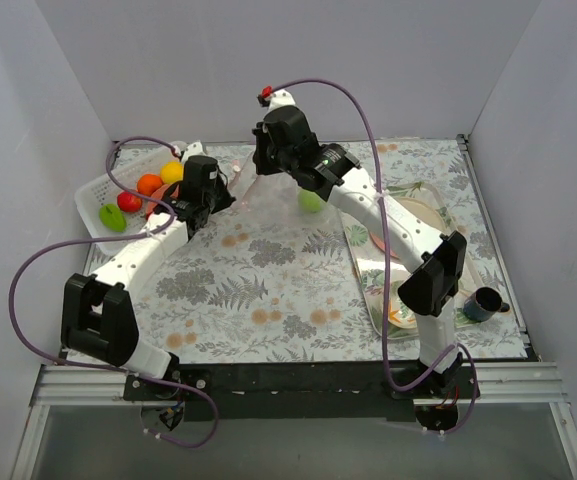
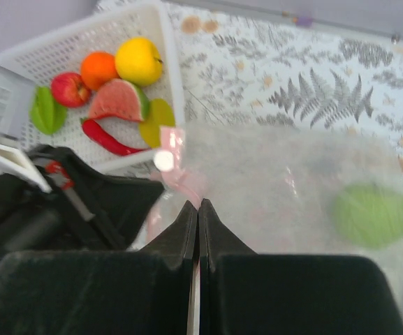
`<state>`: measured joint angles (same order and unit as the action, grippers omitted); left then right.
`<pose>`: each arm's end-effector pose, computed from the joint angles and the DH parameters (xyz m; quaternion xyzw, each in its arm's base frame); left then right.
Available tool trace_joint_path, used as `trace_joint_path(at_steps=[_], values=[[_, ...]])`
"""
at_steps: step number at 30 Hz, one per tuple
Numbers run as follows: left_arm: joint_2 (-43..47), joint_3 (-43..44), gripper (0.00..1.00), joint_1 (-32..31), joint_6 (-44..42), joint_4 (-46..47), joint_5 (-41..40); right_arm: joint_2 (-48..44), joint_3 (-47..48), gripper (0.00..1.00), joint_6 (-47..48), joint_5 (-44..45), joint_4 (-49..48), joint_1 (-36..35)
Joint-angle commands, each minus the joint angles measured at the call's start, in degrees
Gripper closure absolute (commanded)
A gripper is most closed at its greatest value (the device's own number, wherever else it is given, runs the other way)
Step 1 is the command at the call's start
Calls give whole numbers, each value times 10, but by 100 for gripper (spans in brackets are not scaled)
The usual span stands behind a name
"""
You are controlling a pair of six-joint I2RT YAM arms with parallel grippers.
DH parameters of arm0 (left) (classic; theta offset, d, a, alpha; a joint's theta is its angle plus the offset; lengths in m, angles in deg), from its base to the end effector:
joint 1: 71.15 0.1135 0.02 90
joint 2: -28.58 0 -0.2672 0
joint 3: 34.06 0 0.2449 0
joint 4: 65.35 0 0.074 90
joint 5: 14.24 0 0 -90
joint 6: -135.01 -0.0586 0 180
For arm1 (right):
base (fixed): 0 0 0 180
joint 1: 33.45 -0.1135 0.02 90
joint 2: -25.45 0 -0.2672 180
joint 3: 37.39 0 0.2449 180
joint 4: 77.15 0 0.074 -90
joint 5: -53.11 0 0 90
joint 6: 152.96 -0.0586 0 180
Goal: Place the food in the zip-top bag and seal the zipper
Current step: Place the fake fruit in the zipper food storage bag, then pick up the fake fruit from the bin.
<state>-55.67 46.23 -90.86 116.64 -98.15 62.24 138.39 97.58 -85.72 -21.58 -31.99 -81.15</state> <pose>0.3270 -0.1026 0.2841 -0.4360 0.7751 -0.2448 0.3862 0.3286 0.3381 0.4002 -0.1069 0.8234 0.2242 0.5102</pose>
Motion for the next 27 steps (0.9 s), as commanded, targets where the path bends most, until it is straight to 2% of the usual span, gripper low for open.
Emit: trace_joint_path(at_steps=[1, 4, 7, 8, 11, 12, 17, 19, 21, 25, 27], values=[[-12, 21, 94, 3, -1, 36, 30, 36, 63, 99, 33, 13, 9, 5], [-15, 18, 83, 3, -1, 38, 20, 31, 11, 99, 32, -17, -32, 5], [-13, 19, 76, 5, -3, 30, 15, 25, -15, 99, 30, -27, -58, 5], [-10, 21, 63, 5, -2, 26, 15, 25, -17, 99, 29, -29, -61, 6], [7, 18, 46, 5, -3, 13, 19, 33, -22, 99, 25, -41, -69, 6], [14, 17, 37, 5, -3, 3, 20, 34, -27, 99, 22, -45, -74, 6], [95, 19, 27, 15, 3, -67, 1, 39, -55, 99, 5, -79, -106, 9], [116, 17, 26, 40, 17, -109, 2, 39, -63, 99, -5, -96, -115, 12], [135, 14, 25, 91, 21, -127, 14, 36, -72, 99, -11, -106, -126, 14], [93, 34, 25, 188, 28, -138, 8, 29, -84, 99, -21, -136, -138, 15], [44, 50, 25, 217, 27, -133, -28, 25, -90, 99, -20, -139, -137, 16]])
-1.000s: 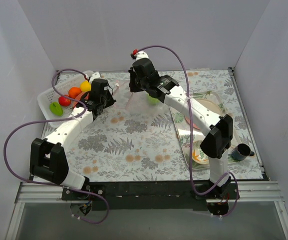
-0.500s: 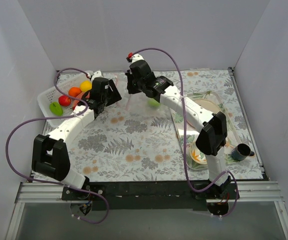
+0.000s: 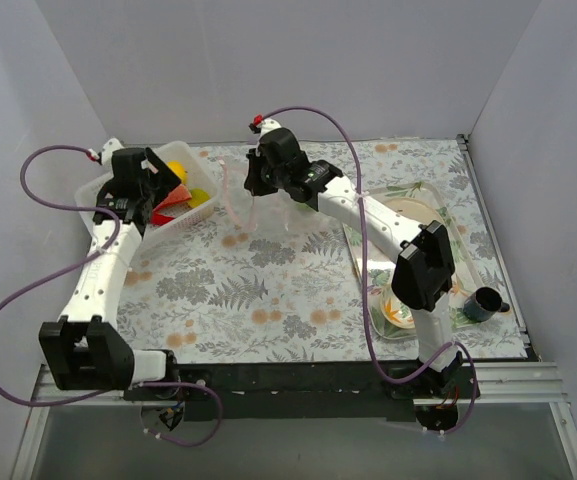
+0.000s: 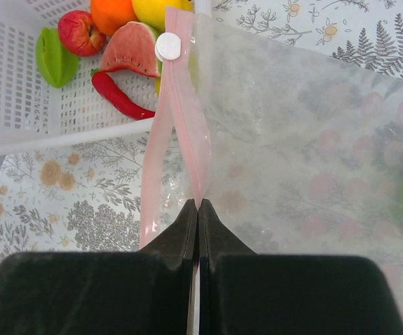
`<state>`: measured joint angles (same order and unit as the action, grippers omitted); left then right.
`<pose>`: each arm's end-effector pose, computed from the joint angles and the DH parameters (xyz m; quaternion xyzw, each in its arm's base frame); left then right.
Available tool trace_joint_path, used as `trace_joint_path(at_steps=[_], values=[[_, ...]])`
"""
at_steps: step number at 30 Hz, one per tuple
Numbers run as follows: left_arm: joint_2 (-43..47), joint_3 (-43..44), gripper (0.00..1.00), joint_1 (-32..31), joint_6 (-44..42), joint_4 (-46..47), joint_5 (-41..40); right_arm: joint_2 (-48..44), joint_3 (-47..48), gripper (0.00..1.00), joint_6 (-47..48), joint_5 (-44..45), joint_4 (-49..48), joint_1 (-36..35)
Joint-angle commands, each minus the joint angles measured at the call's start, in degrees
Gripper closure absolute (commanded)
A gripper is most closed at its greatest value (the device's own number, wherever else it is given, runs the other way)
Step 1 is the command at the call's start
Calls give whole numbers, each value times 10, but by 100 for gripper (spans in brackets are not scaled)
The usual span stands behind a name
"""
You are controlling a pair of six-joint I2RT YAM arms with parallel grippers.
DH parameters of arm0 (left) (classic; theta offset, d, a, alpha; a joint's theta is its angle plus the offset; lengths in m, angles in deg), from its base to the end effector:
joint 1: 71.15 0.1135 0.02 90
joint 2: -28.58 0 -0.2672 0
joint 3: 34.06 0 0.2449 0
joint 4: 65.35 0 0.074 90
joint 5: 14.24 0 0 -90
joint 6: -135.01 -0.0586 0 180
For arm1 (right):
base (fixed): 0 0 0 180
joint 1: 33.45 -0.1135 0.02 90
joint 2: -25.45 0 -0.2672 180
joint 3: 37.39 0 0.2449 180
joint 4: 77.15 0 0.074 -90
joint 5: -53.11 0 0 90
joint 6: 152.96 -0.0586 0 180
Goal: Place the food in the zip-top bag and seal the zipper
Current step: Pick up the fake fruit from the bin.
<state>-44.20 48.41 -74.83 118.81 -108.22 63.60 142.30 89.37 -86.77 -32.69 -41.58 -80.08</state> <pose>0.2924 -0.0064 0.3381 -0.5437 0.6870 -0.2234 0.4273 0.3474 0.3615 0.3367 -0.1482 0.8330 0.2815 0.4526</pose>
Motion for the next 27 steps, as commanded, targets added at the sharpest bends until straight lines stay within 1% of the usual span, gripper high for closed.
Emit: trace_joint_path(at_steps=[1, 5, 6, 8, 10, 11, 13, 15, 20, 23, 25, 27], values=[[-89, 37, 25, 85, 6, -30, -44, -17, -14, 99, -11, -31, -44, 4], [-191, 111, 25, 137, -3, -26, -60, -39, -60, 99, -18, -57, -73, 6], [-232, 127, 25, 150, -3, -29, -61, -42, -77, 99, -19, -62, -83, 8], [-267, 164, 25, 158, -8, -26, -67, -50, -93, 99, -19, -69, -92, 10], [-310, 183, 23, 165, -18, -11, -65, -53, -106, 99, -19, -78, -98, 12], [-326, 211, 22, 166, -18, -13, -71, -55, -109, 99, -15, -79, -99, 13], [-368, 240, 21, 170, -19, -15, -65, -58, -116, 99, -13, -85, -101, 15], [-408, 276, 19, 172, -19, -23, -79, -61, -120, 99, -9, -90, -104, 17], [-448, 301, 18, 181, 22, -23, -79, -75, -141, 99, -7, -100, -119, 18], [-460, 308, 21, 181, 55, -37, -102, -76, -147, 99, -6, -105, -121, 18], [-452, 284, 22, 182, 72, -16, -98, -75, -149, 99, -5, -107, -122, 18], [-455, 281, 23, 183, 85, -8, -100, -73, -153, 99, -5, -111, -124, 19]])
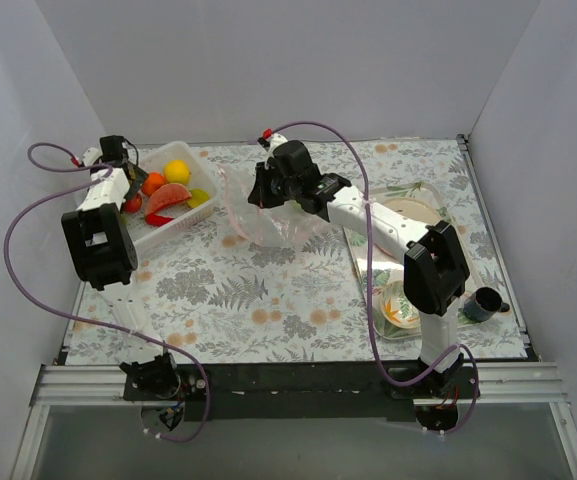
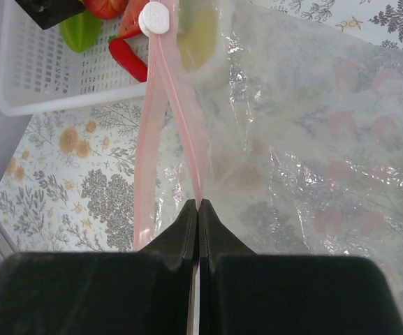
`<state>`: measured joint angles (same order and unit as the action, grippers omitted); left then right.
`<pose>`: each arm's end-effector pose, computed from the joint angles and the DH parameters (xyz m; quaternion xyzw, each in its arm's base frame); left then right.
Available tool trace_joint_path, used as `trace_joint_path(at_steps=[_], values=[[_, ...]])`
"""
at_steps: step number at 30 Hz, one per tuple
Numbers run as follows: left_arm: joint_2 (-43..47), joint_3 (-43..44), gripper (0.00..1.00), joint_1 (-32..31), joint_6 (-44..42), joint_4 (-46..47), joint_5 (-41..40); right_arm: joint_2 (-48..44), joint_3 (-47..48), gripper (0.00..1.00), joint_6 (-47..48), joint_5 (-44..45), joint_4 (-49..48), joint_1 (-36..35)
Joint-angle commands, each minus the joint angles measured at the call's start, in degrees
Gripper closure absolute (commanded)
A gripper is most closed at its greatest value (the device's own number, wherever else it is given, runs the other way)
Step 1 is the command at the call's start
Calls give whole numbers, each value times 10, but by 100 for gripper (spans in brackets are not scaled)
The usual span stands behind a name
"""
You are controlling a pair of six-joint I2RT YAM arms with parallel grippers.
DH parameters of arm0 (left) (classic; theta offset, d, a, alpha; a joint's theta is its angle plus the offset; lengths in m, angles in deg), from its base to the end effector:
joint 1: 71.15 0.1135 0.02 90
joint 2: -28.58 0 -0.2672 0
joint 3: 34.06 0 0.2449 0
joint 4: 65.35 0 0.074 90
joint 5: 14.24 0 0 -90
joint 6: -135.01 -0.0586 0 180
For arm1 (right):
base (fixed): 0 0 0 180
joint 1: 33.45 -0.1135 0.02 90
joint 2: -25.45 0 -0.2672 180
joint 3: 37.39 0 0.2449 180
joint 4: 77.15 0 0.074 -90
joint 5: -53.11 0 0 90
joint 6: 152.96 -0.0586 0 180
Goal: Place the food in the zip-top bag and seal the zipper
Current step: Pick up the fake fruit from the bin.
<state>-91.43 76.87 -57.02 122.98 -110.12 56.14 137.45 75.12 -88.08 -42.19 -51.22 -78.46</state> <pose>0.4526 0.1342 0.2019 -0.7111 0.6121 -0.0242 0.3451 0.3387 0.3465 0.3066 -0.1702 0.8275 0.3386 0.4143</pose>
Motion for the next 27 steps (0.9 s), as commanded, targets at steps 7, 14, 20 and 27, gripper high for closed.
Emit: trace_joint_path(at_steps=[7, 14, 20, 27], values=[[-13, 1, 32, 5, 75, 1, -16, -22, -9, 99, 8, -19, -27, 2], [-8, -21, 30, 5, 81, 13, -20, -22, -6, 99, 10, -21, -20, 3], [-22, -18, 21, 5, 80, 22, -14, -21, -6, 99, 14, -20, -17, 2], [-16, -34, 40, 5, 76, 43, -19, -19, -8, 99, 17, -19, -16, 3]])
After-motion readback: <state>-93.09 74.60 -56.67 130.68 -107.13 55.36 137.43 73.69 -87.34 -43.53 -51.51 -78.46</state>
